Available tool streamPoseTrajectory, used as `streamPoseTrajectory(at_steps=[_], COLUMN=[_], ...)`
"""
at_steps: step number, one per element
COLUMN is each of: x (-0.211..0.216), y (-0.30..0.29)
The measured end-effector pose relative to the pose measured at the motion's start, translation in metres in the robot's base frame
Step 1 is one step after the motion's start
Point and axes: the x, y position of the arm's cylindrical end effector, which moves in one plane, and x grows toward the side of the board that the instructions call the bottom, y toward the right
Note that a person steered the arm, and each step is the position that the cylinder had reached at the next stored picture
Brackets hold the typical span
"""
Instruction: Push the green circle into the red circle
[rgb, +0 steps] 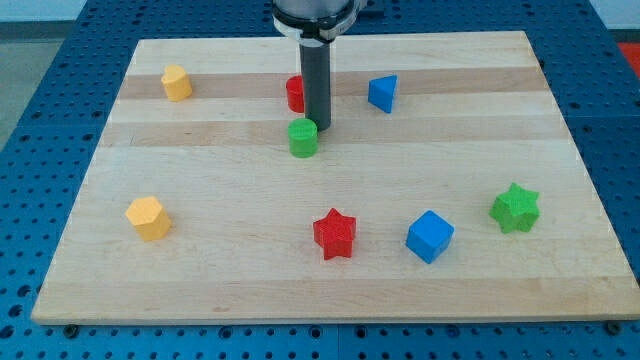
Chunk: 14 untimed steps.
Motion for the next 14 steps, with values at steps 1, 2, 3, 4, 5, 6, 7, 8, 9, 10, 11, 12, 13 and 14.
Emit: streamPoseTrajectory(at_steps=[1, 2, 3, 4, 5, 6, 7, 8, 9, 10, 11, 12, 13, 14], x=[0.04, 0.064, 0.084, 0.084, 0.091, 0.091, 0.091, 0.073, 0.058, 0.034, 0.043, 0.071, 0.091, 0.094], y=[0.01, 0.01, 0.01, 0.014, 0.017, -0.012, -0.012, -0.014, -0.007, 0.005, -0.009, -0.046, -0.049, -0.049])
